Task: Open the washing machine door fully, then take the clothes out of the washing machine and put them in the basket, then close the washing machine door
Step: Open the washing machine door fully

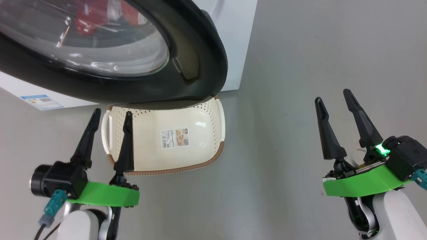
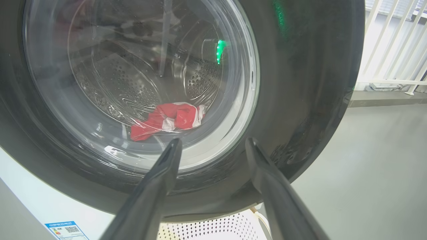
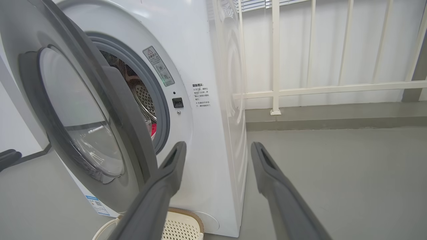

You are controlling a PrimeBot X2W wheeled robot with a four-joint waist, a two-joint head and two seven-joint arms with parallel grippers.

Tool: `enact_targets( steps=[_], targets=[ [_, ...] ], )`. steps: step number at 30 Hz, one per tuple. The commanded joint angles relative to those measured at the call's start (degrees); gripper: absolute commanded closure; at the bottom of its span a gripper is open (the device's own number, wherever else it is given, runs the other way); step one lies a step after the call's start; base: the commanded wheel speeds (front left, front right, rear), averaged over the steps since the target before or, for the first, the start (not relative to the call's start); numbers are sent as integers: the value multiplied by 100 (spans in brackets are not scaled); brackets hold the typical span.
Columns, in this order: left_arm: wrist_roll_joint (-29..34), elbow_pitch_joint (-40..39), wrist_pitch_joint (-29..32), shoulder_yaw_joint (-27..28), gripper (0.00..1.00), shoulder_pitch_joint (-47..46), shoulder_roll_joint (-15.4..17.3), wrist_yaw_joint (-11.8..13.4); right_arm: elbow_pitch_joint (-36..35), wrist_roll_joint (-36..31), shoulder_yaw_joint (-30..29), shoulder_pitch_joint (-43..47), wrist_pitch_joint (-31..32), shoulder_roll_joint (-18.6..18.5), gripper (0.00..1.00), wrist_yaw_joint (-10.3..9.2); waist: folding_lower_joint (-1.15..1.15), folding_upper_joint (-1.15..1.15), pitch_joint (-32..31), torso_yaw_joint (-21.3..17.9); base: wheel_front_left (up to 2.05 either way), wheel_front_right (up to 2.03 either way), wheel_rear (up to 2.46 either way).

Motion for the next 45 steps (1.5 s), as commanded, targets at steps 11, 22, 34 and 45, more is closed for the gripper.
enact_targets(
  steps=[11,22,34,45],
  targets=[
    [22,-150,-69,147,0,23,138,17,-137,-10,186,-1,-36,-13,90,29,0,0,37,4,0,0,0],
    [15,-161,-69,108,0,-43,138,8,145,1162,660,-917,-36,-39,100,29,0,0,173,46,0,0,0],
    [9,-153,-69,-28,0,-129,138,20,1273,4901,1538,-2718,307,-79,100,29,0,0,364,261,0,0,0],
    [-43,-166,-69,-69,0,-289,138,83,2106,8364,980,-3957,3197,-122,100,29,0,0,622,493,0,0,0]
  ],
)
